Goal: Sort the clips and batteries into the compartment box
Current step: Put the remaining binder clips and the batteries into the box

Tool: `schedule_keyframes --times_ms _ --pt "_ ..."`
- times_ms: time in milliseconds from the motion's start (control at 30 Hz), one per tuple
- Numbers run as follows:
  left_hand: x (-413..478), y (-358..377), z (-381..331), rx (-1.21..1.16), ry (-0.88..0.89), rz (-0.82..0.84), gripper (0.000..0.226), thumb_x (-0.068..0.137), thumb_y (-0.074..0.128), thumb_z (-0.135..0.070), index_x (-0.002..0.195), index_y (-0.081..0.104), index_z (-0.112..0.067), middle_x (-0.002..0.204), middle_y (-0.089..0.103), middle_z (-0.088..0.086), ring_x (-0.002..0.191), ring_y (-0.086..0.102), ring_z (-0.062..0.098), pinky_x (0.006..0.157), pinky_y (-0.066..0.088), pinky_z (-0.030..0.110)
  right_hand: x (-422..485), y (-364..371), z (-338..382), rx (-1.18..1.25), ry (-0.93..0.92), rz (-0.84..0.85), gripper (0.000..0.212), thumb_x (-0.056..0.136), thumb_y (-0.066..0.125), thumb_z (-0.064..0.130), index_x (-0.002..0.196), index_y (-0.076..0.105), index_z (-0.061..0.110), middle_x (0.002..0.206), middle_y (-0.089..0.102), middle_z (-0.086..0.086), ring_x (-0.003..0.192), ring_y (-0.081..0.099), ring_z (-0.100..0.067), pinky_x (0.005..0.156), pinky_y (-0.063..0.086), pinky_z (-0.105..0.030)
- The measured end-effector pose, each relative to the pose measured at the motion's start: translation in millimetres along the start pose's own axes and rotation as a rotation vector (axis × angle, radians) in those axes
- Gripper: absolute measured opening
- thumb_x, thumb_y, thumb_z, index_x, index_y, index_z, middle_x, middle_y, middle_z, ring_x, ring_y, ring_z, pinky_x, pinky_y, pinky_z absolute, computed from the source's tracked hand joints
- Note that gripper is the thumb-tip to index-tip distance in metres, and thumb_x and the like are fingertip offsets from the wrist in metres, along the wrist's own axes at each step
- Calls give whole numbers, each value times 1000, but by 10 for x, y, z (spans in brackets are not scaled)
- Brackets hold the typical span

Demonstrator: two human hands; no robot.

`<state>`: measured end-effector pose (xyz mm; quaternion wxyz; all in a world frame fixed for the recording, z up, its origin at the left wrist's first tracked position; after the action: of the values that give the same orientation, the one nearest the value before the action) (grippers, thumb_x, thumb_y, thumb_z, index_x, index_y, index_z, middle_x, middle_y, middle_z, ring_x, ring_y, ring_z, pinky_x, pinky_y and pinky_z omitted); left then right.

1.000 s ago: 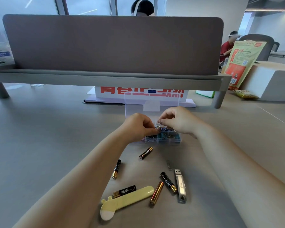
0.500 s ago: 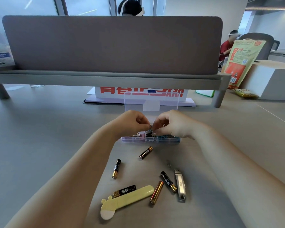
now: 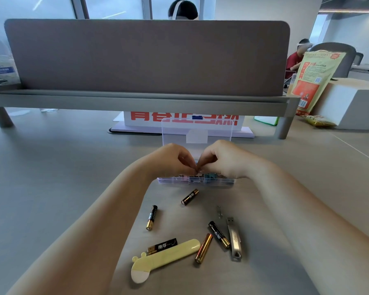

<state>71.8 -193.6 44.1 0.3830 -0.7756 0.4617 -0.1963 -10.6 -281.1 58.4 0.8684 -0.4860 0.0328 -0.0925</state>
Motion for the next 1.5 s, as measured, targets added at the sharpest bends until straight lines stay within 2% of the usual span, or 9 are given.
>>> schedule_keyframes --times_ms 233,433,567,700,800,1000,1200,1300,1500 --pt "-6 -55 -6 8 -6 -58 13 85 67 -21 95 73 -15 89 68 -2 82 61 14 71 49 18 11 -72 -138 167 82 -92 14 89 63 16 98 74 15 81 67 7 72 59 -6 61 45 -19" --pt "1 -69 59 -27 -86 -86 12 92 55 -14 104 55 -15 98 60 3 71 52 10 58 44 19 58 17 -159 190 89 -88 6 84 69 12 85 71 17 79 67 7 73 60 -8 66 45 -19" --pt "17 -108 59 -172 -132 -124 21 93 43 0 106 48 -15 109 56 9 88 54 16 75 49 26 101 72 -174 93 88 -125 8 85 68 14 84 69 22 84 66 7 81 61 -11 75 44 -22" --pt "8 -163 21 -283 -100 -186 30 90 42 10 108 46 -13 107 53 8 90 55 13 80 49 24 114 112 -155 56 77 -134 10 83 69 16 79 67 24 81 66 5 79 60 -13 72 46 -24" --pt "5 -205 30 -360 -87 -236 31 89 47 10 108 45 -14 108 55 7 94 59 13 89 51 28 107 108 -133 39 66 -117 11 82 70 15 79 68 25 77 64 7 73 57 -10 66 42 -21" --pt "4 -234 65 -486 -128 -295 37 86 62 0 114 46 -18 108 65 9 99 64 20 93 53 36 113 145 -104 -15 45 -129 13 85 68 18 78 65 29 76 59 13 76 55 -10 71 46 -27" --pt "-11 -274 78 -475 -122 -364 26 82 69 -8 105 57 -8 99 69 9 92 67 19 73 56 23 98 142 -80 -40 38 -171 10 85 67 19 81 62 27 78 57 12 74 53 -8 68 44 -26" --pt "-23 -263 68 -438 -116 -359 13 81 70 -9 92 65 -5 95 71 9 90 68 20 72 56 22 103 94 -111 -4 31 -155 10 82 70 18 80 64 25 76 57 13 69 50 -2 60 39 -20" --pt "-55 -224 23 -302 -115 -266 6 83 69 -15 87 67 -13 84 66 1 80 62 13 66 53 19 123 70 -186 16 56 -173 9 82 70 15 80 66 22 79 61 9 77 56 -12 69 42 -25"
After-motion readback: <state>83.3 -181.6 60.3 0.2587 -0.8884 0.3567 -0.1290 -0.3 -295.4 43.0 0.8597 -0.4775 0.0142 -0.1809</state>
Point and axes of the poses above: each hand's wrist, its own x-axis towards the middle knuckle, its own y-axis out of the palm, z = x × y, the point moved 6 cm from there along x, towards the middle knuckle
